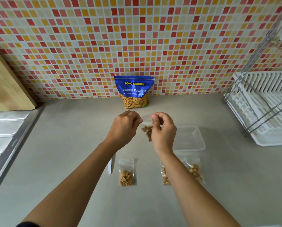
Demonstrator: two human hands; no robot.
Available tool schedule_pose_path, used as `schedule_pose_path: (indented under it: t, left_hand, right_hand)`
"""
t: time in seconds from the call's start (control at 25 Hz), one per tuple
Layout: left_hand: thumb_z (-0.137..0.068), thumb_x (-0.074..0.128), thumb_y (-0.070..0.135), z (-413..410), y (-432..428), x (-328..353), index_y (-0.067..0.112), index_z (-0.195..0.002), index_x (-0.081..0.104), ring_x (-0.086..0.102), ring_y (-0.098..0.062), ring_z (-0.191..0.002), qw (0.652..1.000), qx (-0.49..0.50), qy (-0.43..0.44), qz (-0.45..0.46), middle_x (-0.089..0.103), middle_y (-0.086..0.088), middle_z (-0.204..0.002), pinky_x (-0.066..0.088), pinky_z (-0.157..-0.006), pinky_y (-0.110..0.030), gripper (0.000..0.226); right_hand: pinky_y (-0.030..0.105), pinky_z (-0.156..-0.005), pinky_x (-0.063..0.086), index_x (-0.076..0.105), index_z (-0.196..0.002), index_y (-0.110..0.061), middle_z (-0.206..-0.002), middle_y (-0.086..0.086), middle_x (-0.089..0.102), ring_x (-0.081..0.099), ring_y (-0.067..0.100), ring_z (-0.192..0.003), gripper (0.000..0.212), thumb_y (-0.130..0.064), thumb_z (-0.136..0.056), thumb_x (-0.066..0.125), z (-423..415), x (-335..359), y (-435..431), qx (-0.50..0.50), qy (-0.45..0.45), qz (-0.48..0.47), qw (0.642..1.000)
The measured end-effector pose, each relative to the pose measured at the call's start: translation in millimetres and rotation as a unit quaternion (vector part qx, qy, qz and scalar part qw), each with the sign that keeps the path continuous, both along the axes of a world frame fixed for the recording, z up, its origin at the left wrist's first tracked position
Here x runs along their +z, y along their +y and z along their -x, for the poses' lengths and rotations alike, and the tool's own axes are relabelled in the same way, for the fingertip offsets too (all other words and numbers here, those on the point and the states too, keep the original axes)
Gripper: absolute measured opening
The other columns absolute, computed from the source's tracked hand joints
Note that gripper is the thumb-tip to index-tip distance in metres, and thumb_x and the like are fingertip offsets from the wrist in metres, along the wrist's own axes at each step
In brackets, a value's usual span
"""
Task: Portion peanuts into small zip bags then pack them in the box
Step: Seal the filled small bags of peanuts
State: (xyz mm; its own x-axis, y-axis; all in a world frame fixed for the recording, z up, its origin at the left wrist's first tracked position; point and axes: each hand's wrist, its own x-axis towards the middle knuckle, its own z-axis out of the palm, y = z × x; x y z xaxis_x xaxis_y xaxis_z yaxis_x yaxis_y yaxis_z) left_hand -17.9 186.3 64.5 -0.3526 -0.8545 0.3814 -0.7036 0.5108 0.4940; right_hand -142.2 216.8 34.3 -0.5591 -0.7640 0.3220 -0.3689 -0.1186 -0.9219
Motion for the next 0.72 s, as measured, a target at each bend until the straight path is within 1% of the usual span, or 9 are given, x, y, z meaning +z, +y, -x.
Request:
schedule_pose_path:
  t: [0.12,0.2,0.24,0.32,0.4,0.44,0.52,0.64,0.72]
  left_hand:
    - [-0.087,0.063,0.018,-3,3,0,0.004,-0.089,0.068,0.054,-0.011,-0.067,0.999,0.011,0.028,-0.026,0.066,-0.003,-0.082,0.036,-0.06,-0.008,0.015]
    - [-0.086,0.064,0.028,-7,9,-5,0.011,-0.098,0.069,0.056,-0.002,-0.072,0.99,0.033,0.09,-0.104,0.065,0.005,-0.086,0.041,-0.062,-0.003,0.021]
    - [-0.085,0.064,0.033,-9,14,-12,0.014,-0.103,0.068,0.06,-0.002,-0.078,0.978,0.038,0.123,-0.164,0.066,0.006,-0.09,0.044,-0.066,-0.004,0.026]
    - [-0.083,0.067,0.032,-9,32,-33,0.018,-0.106,0.063,0.066,-0.009,-0.085,0.933,0.032,0.197,-0.3,0.068,0.003,-0.095,0.053,-0.075,-0.017,0.027]
    - [-0.082,0.069,0.017,-6,53,-55,0.017,-0.103,0.059,0.066,-0.012,-0.079,0.874,0.043,0.275,-0.398,0.066,-0.002,-0.092,0.054,-0.074,-0.025,0.023]
    - [-0.082,0.069,0.013,-7,62,-66,0.014,-0.104,0.059,0.064,-0.012,-0.075,0.855,0.065,0.293,-0.423,0.065,-0.003,-0.089,0.053,-0.071,-0.025,0.024]
    - [-0.081,0.07,0.017,-10,77,-84,0.014,-0.105,0.058,0.062,-0.011,-0.067,0.844,0.124,0.271,-0.446,0.065,-0.001,-0.083,0.051,-0.064,-0.025,0.027]
    - [-0.081,0.07,0.019,-14,93,-107,0.017,-0.106,0.052,0.059,-0.002,-0.054,0.87,0.17,0.183,-0.426,0.065,0.004,-0.073,0.045,-0.051,-0.013,0.031]
    - [-0.083,0.067,0.015,-13,100,-120,0.014,-0.108,0.048,0.06,-0.008,-0.057,0.889,0.181,0.134,-0.398,0.065,0.001,-0.07,0.046,-0.052,-0.013,0.032]
  right_hand:
    - [0.003,-0.065,0.041,0.065,-0.093,-0.013,-0.082,-0.009,0.062,0.056,-0.001,-0.073,0.012,-0.022,-0.091,0.058,3,-1,1,0.018,-0.05,-0.043,0.998]
    - [0.011,-0.066,0.045,0.063,-0.092,-0.016,-0.077,-0.012,0.061,0.057,0.0,-0.071,0.012,-0.026,-0.092,0.057,7,-4,1,0.036,-0.106,-0.083,0.99]
    - [0.016,-0.068,0.047,0.062,-0.091,-0.018,-0.076,-0.012,0.061,0.058,0.002,-0.07,0.011,-0.027,-0.092,0.057,6,-8,3,0.037,-0.135,-0.098,0.985]
    - [0.028,-0.072,0.051,0.061,-0.085,-0.02,-0.075,-0.008,0.062,0.061,0.01,-0.071,0.01,-0.026,-0.092,0.057,3,-19,7,0.035,-0.209,-0.123,0.969]
    - [0.033,-0.072,0.053,0.059,-0.081,-0.021,-0.076,-0.005,0.063,0.063,0.014,-0.071,0.011,-0.024,-0.092,0.057,-3,-38,13,0.039,-0.258,-0.16,0.952]
    - [0.034,-0.072,0.053,0.059,-0.081,-0.021,-0.077,-0.004,0.063,0.063,0.015,-0.072,0.011,-0.024,-0.092,0.057,-6,-51,18,0.04,-0.246,-0.185,0.951]
    - [0.035,-0.074,0.052,0.06,-0.084,-0.019,-0.081,0.0,0.066,0.064,0.019,-0.076,0.01,-0.025,-0.091,0.057,-5,-78,30,0.046,-0.155,-0.236,0.958]
    - [0.026,-0.069,0.043,0.064,-0.093,-0.013,-0.09,0.003,0.069,0.062,0.019,-0.082,0.017,-0.027,-0.093,0.055,-1,-106,45,0.08,0.021,-0.306,0.948]
    - [0.026,-0.064,0.041,0.064,-0.094,-0.015,-0.091,0.001,0.07,0.064,0.021,-0.083,0.021,-0.032,-0.093,0.052,-2,-117,48,0.092,0.115,-0.34,0.929]
